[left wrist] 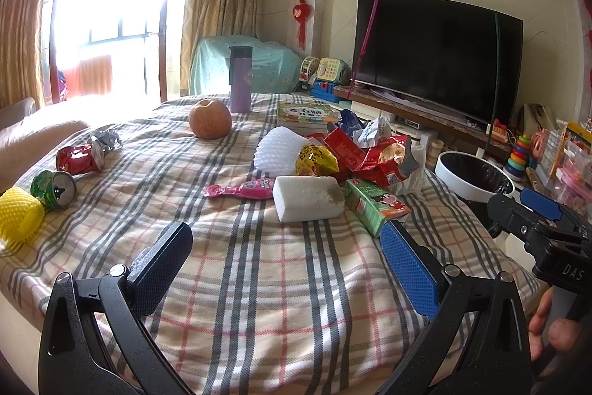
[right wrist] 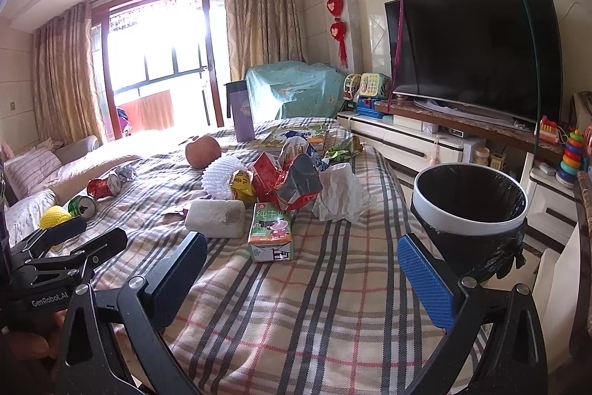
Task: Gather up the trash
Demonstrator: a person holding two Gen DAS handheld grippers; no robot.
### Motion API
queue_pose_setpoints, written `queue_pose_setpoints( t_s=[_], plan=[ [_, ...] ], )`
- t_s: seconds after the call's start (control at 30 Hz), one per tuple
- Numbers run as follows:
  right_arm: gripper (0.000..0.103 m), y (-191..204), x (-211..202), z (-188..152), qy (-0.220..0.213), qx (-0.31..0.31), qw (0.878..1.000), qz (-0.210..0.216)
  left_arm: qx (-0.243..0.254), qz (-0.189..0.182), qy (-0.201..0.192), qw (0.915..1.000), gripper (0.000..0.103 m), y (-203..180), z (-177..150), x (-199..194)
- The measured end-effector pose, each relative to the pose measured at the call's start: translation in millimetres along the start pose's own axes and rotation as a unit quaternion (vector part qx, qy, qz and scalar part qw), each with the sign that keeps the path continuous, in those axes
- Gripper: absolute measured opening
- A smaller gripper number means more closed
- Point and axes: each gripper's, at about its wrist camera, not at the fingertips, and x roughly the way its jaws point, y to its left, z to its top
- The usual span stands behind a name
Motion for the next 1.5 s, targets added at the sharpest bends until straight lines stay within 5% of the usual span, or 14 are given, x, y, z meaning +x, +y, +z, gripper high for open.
queue_pose_setpoints(
  t_s=[0.47, 0.8, 1.17, 1.5],
  plan=[
    [0.103, -1.3, 20.2, -5.2, 0.045, 0.016, 0.999, 0.024, 0.024, -0.002, 0.037, 0.9990, 0.103, 25.5, 0.2, 31.5],
    [0.103, 1.5, 50.4, 0.6, 0.081, 0.022, 0.995, 0.045, 0.088, -0.048, 0.080, 0.9918, 0.103, 24.4, 7.4, 68.5],
    [0.095, 5.3, 93.8, 0.3, 0.140, 0.026, 0.988, 0.064, 0.219, -0.120, 0.135, 0.9589, 0.103, 20.0, 22.8, 127.5],
    [0.072, -0.2, 136.5, -4.4, 0.199, 0.044, 0.975, 0.083, 0.262, -0.181, 0.161, 0.9341, 0.103, 6.2, 34.6, 169.4]
  ],
)
